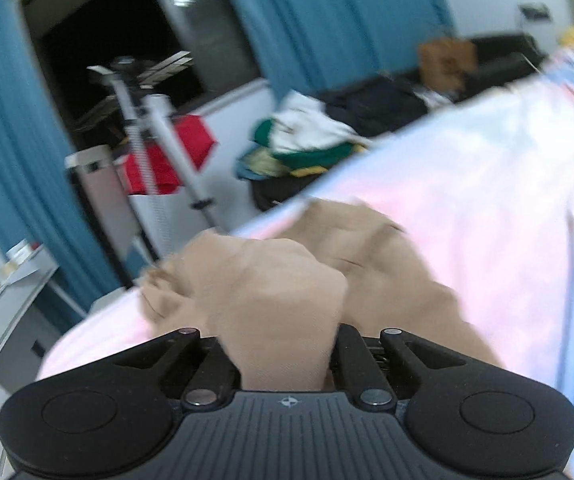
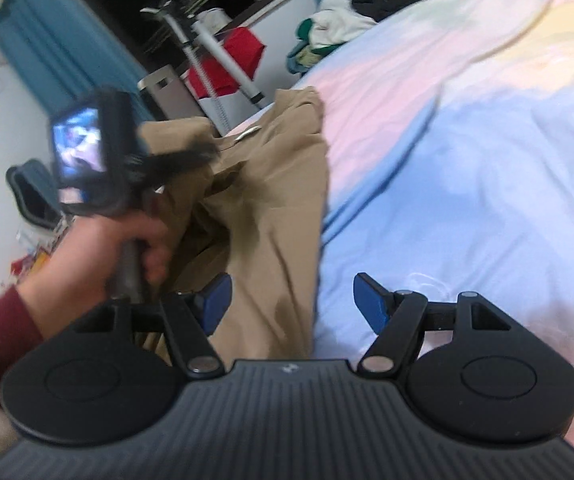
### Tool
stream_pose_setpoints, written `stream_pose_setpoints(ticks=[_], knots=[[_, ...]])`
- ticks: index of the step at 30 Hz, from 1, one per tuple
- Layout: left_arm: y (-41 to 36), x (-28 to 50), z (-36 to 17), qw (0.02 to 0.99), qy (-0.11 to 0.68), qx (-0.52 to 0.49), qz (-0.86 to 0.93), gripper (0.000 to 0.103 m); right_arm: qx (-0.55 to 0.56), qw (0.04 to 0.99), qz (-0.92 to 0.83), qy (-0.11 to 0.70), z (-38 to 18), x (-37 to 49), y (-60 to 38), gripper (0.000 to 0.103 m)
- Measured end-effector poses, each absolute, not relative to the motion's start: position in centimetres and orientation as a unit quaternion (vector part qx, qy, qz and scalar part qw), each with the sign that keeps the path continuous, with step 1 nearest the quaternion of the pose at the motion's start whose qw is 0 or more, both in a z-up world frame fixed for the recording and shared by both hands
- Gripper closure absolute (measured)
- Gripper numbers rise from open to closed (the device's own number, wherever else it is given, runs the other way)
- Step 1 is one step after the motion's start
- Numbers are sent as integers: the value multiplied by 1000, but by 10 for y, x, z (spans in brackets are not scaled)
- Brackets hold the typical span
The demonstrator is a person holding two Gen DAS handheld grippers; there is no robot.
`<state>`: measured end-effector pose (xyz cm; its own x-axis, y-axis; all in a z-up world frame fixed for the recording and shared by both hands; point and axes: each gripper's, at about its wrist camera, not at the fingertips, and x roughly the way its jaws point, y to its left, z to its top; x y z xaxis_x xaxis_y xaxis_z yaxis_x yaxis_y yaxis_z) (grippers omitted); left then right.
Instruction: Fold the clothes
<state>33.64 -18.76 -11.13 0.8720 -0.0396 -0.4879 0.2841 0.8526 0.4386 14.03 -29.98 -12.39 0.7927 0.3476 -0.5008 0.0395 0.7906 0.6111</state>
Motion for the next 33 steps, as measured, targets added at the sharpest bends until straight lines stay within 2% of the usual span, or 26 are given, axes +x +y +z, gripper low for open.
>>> stream_pose_setpoints(ticks=[2,5,9,10,13,19,24,29,31,33], knots=[[-197,339,-133,927,253,262,-95,95,315,893,87,311,-126,142,-302,32],[-195,344,-152,925,268,251,-99,82,319,892,89,307,-128,146,-305,32],[-172,330,-148,924,272,243,-119,43,326,889,90,310,-131,152,-307,32],[-165,325,-144,922,276,236,-131,37,328,887,90,311,-132,153,-307,32],[-127,299,-119,918,294,205,-168,28,332,885,93,312,-132,153,-306,32],[-37,214,-67,915,316,132,-213,18,323,891,99,305,-126,147,-303,33],[58,145,-45,913,363,60,-178,18,318,890,114,306,-118,138,-299,33],[144,107,-58,893,432,-30,-121,18,321,884,133,314,-110,122,-292,33],[173,100,-71,872,470,-76,-113,25,324,882,136,314,-106,112,-290,33],[187,95,-83,858,493,-92,-111,28,324,881,140,314,-103,103,-287,33]])
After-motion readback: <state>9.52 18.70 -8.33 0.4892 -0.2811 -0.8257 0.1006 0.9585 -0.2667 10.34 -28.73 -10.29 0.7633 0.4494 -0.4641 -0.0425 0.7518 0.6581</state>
